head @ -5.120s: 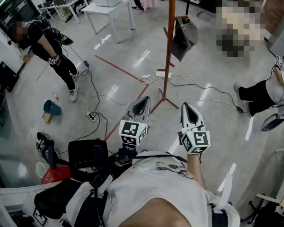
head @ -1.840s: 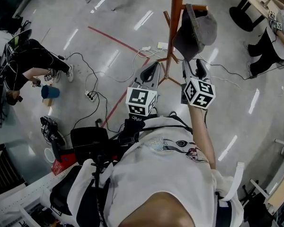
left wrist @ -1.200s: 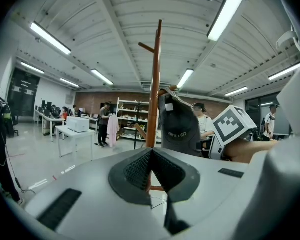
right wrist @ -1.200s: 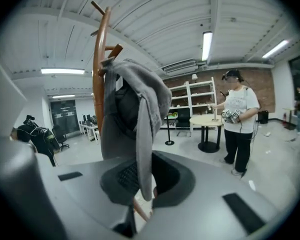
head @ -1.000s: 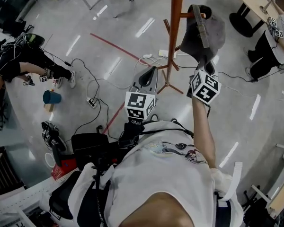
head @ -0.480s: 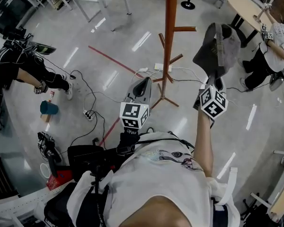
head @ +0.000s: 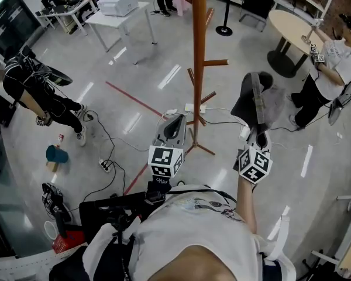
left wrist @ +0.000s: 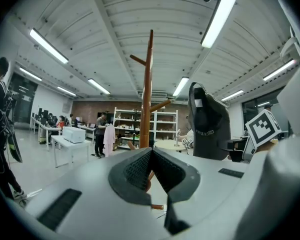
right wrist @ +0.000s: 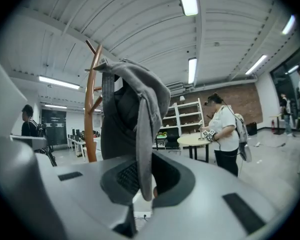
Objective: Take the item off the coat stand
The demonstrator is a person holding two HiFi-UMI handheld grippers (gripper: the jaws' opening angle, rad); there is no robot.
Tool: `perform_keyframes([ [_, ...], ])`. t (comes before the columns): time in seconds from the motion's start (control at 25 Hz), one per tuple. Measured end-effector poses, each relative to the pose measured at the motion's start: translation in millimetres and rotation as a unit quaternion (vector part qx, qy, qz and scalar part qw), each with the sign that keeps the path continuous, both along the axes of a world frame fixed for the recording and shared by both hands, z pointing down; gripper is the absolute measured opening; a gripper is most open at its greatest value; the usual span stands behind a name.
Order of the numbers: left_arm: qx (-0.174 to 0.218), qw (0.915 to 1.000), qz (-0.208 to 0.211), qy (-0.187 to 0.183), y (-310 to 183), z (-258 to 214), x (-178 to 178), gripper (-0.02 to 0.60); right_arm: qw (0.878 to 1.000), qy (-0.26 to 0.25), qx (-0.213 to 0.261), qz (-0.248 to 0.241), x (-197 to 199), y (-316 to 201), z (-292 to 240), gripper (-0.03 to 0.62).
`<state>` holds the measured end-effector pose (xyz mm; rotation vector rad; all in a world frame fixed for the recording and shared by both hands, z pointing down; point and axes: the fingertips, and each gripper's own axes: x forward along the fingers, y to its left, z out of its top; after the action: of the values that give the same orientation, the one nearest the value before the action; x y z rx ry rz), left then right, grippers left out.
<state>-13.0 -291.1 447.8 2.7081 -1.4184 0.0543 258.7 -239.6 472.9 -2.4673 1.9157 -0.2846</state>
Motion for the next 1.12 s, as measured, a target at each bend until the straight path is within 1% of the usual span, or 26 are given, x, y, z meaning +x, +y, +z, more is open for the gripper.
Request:
perform_keyframes([
  [0.2, 0.016, 0.9998, 0.012, 0.005, -6, -7, 16, 0.002, 1.0, 0.008, 0.011, -0.028, -19, 0, 0, 0.025],
  [0.36, 0.033, 0.9992, 0.023, 0.003, -9, -15, 32, 0.002, 0.999, 0.008, 0.025, -0.034, -20, 0, -4, 0.025],
  [0.52, 0.045, 0.9986, 0.029, 0.003, -13, -25, 40, 0.002, 0.999, 0.007, 0.029, -0.035, -17, -2, -7, 0.025],
  [0.76, 0.048, 0.9982, 0.035, 0.002, -17, -27, 46, 0.002, 0.999, 0.008, 0.03, -0.035, -15, -5, -7, 0.025],
  [1.12, 0.049, 0.9982, 0.033, 0.005, -18, -30, 42, 0.002, 0.999, 0.014, 0.031, -0.035, -18, -6, -10, 0.025],
])
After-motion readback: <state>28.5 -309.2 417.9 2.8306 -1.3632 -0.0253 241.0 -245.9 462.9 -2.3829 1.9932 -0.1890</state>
